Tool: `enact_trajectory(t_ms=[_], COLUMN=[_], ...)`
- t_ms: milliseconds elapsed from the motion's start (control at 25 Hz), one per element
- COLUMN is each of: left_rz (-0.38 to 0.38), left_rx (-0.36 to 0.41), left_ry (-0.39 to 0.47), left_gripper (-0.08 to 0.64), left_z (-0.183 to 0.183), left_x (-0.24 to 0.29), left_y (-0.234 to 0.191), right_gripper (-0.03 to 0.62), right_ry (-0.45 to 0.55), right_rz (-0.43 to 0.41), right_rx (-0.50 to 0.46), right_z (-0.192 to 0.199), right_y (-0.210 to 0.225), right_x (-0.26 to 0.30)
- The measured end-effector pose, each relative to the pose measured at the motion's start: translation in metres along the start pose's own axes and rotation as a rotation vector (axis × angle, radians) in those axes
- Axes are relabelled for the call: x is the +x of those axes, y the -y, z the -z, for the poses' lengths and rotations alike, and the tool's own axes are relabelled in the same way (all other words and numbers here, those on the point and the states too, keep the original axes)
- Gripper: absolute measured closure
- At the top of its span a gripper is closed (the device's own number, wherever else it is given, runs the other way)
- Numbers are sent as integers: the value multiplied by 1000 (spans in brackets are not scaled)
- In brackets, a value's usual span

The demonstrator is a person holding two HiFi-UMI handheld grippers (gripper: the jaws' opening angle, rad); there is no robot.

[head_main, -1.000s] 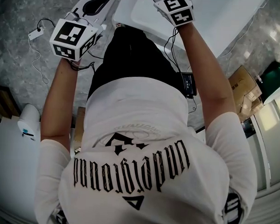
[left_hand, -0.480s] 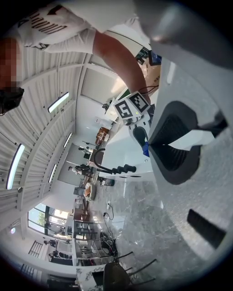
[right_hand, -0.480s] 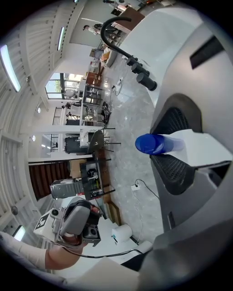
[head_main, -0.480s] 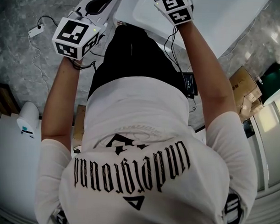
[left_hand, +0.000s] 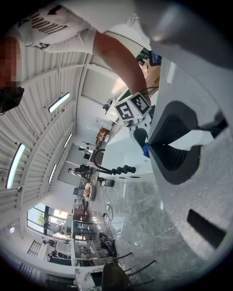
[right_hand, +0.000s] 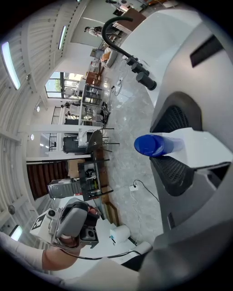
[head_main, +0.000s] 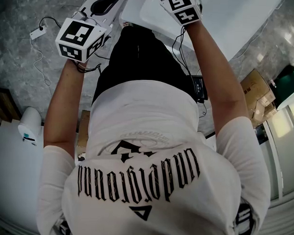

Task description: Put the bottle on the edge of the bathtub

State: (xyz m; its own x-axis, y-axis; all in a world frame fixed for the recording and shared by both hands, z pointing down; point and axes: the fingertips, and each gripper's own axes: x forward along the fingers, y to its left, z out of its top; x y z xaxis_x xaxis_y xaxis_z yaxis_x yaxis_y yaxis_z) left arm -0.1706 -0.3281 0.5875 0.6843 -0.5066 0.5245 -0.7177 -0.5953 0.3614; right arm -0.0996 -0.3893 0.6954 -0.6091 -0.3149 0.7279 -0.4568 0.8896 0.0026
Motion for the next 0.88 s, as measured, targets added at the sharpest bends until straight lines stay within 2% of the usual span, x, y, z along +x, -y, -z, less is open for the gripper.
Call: enact_trajectory(t_ms=[440, 880], left_rz=[14, 12], left_rx=[13, 62], left_ry=[0, 61], left_gripper=[545, 545], left_z=[1, -26], left_x=[-3, -45], left_y=[3, 17], right_gripper=[430, 428], right_ry=[16, 107], right_rz=[17, 100], right_rx=[37, 46], right_z=[-1, -57], right_y=[2, -12], right_x=[-11, -80])
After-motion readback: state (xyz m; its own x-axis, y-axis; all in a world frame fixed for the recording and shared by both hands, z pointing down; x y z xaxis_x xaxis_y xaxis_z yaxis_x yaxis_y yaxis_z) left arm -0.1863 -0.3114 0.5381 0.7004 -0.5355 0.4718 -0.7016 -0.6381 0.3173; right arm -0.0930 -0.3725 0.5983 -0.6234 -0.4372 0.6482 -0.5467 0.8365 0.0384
